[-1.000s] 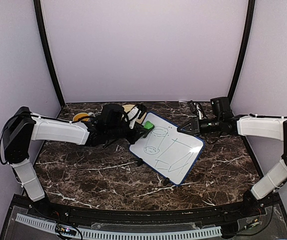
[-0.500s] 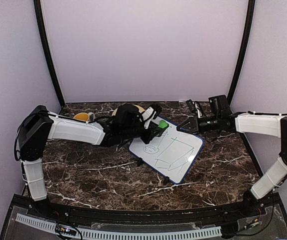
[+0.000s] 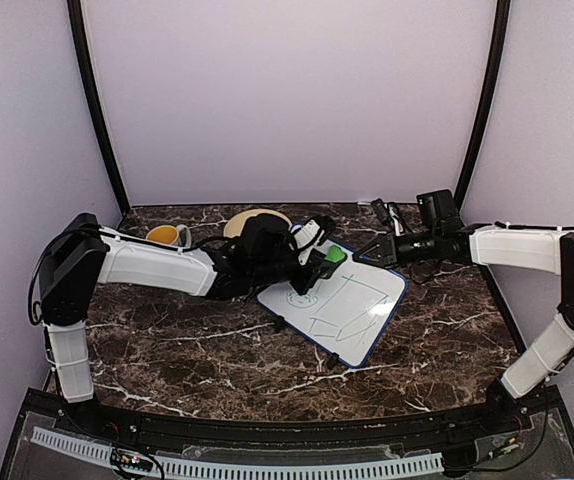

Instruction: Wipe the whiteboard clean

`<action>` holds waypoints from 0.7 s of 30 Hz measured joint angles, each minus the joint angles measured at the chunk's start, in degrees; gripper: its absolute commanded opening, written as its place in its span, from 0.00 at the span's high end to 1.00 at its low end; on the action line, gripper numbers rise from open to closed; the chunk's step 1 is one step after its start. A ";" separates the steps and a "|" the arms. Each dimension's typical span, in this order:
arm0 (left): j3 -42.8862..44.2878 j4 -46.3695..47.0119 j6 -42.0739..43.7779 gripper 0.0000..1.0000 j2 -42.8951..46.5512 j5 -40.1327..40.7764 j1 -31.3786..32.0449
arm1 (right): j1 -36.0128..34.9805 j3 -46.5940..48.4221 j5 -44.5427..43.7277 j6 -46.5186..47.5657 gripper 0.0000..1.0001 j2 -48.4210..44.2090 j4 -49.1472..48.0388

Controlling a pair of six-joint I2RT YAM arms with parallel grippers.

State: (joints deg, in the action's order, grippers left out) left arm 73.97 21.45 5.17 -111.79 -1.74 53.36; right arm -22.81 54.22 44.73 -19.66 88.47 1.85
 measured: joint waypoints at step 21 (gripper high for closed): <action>-7.39 1.64 0.07 1.00 3.80 6.73 -1.33 | -0.02 0.31 -0.22 2.03 1.00 -0.22 1.46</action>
State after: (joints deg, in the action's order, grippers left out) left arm 66.59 23.09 5.23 -107.98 4.99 52.03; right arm -22.83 54.52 44.51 -17.63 88.25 3.31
